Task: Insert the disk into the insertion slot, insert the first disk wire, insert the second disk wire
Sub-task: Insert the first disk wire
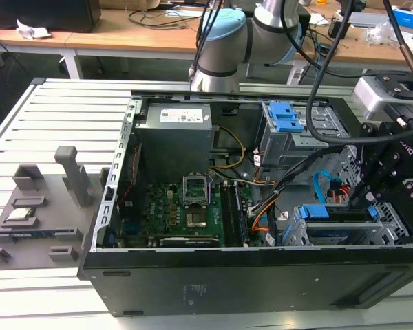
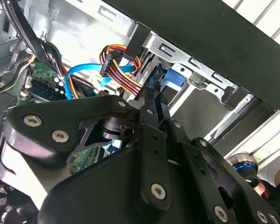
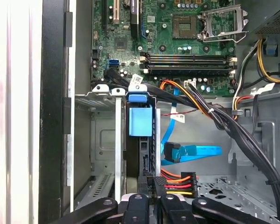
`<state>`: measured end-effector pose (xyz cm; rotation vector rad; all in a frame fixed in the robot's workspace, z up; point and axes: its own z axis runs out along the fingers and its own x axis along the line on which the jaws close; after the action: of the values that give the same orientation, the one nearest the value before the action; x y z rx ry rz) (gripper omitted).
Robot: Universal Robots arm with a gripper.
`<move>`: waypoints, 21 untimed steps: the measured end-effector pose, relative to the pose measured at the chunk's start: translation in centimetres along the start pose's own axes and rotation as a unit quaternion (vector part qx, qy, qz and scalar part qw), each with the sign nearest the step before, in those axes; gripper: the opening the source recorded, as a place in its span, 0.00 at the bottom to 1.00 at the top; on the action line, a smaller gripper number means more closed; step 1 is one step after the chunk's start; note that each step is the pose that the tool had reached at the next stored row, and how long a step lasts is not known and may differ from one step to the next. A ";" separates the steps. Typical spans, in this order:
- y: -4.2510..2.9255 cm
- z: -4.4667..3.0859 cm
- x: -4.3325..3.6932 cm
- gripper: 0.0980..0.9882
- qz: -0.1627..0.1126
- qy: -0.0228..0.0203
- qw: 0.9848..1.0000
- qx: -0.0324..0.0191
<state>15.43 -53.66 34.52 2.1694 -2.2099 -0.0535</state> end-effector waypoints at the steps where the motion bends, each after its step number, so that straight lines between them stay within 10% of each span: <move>1: -0.01 0.07 0.01 0.07 0.000 0.000 1.000 0.000; 16: -0.08 0.96 0.02 0.16 0.001 -0.001 1.000 0.000; 21: 0.00 -0.32 0.01 0.16 0.001 0.000 1.000 0.000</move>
<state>15.46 -53.68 34.84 2.1676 -2.2114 -0.0532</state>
